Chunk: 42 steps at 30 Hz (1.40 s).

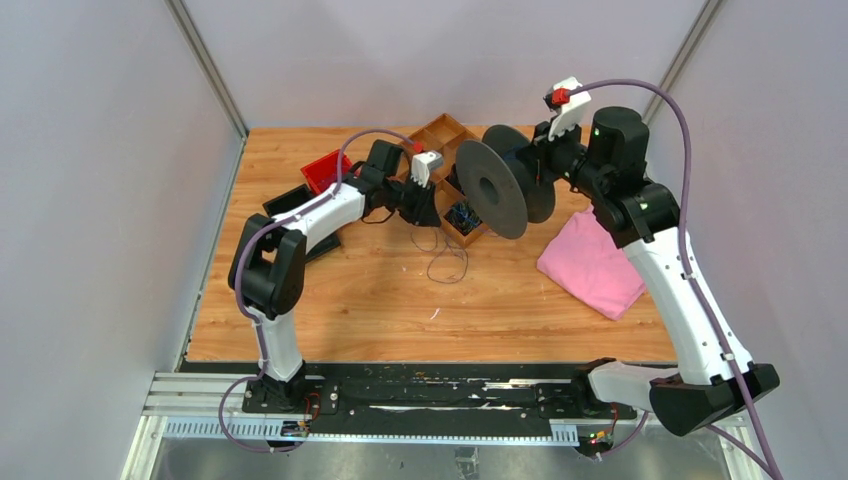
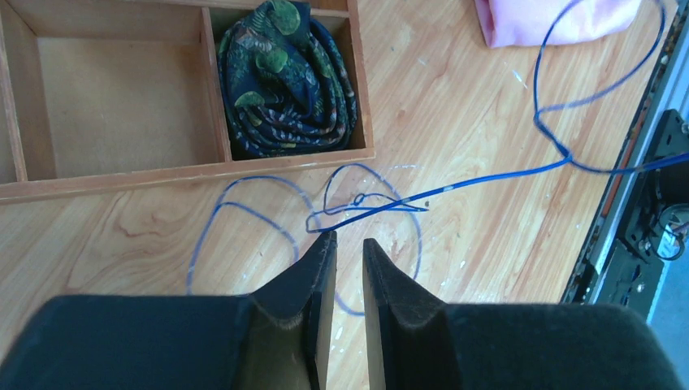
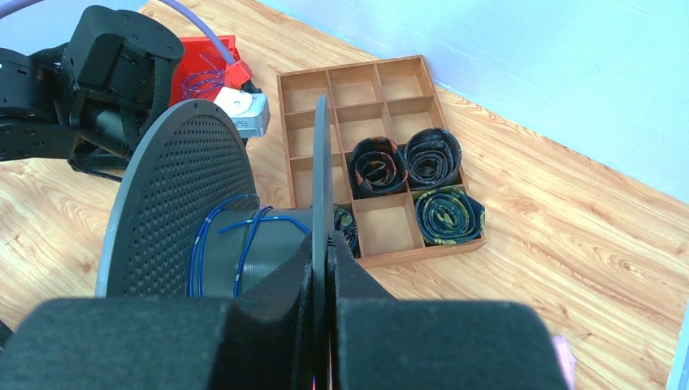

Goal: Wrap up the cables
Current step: Wrap the cable around the cable reel.

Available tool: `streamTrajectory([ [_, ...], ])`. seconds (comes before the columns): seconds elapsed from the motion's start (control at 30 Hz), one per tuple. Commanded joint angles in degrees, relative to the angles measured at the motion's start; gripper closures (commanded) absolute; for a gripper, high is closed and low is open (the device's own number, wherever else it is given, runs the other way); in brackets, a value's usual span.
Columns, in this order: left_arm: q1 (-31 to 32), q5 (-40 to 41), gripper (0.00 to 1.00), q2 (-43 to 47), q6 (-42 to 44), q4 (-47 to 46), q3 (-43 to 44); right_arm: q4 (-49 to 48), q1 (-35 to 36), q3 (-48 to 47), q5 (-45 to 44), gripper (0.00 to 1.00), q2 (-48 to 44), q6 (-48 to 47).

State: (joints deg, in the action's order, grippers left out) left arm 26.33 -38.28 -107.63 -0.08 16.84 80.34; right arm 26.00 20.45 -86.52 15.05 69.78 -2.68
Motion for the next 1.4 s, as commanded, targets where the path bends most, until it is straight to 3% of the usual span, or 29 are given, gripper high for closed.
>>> streamTrajectory([
  [0.0, -0.3, -0.7, 0.77, 2.9, 3.5, 0.9, -1.2, -1.2, -1.1, -2.9, 0.7, 1.00, -1.0, 0.4],
  [0.33, -1.8, -7.9, 0.59, 10.0, 15.2, 1.9, -5.7, 0.6, -1.2, -2.3, 3.7, 1.00, -2.4, -0.5],
  [0.53, -2.2, -9.9, 0.29, 11.3, 22.6, -0.8, -6.6, 1.5, -1.2, -2.4, 7.2, 1.00, -2.6, 0.1],
  [0.63, -2.2, -12.1, 0.20, 10.3, 23.5, -4.5, -6.6, 1.6, -1.2, -2.4, 8.2, 0.99, -2.7, 0.6],
  [0.8, -2.1, -16.3, 0.17, 6.6, 23.9, -7.5, -5.5, 1.9, -1.2, -3.2, 8.2, 0.99, -2.8, 0.8],
  [0.97, -0.5, -16.9, 0.22, 3.9, 23.5, -9.6, -6.1, 2.0, -1.2, -3.5, 8.2, 1.00, -2.6, 0.8],
  [1.07, 0.3, -15.8, 0.33, 2.8, 18.7, -15.5, -7.3, 2.0, -1.2, -3.8, 8.0, 0.99, -2.4, 0.8],
  [1.13, 0.3, -15.4, 0.45, 1.7, 15.1, -18.8, -7.7, 2.1, -1.4, -4.1, 7.9, 0.99, -2.3, 0.9],
  [1.23, 0.4, -15.4, 0.72, 0.2, 13.8, -18.0, -7.5, 2.2, -1.8, -4.6, 6.8, 0.99, -2.4, 1.2],
  [1.3, 0.4, -14.6, 0.93, 0.1, 18.3, -11.1, -6.9, 2.3, -2.2, -5.2, 4.8, 1.00, -2.5, 1.4],
  [1.37, 0.4, -11.3, 1.00, 0.2, 24.9, 0.4, -4.8, 2.7, -2.7, -5.9, 2.1, 0.99, -2.5, 1.8],
])
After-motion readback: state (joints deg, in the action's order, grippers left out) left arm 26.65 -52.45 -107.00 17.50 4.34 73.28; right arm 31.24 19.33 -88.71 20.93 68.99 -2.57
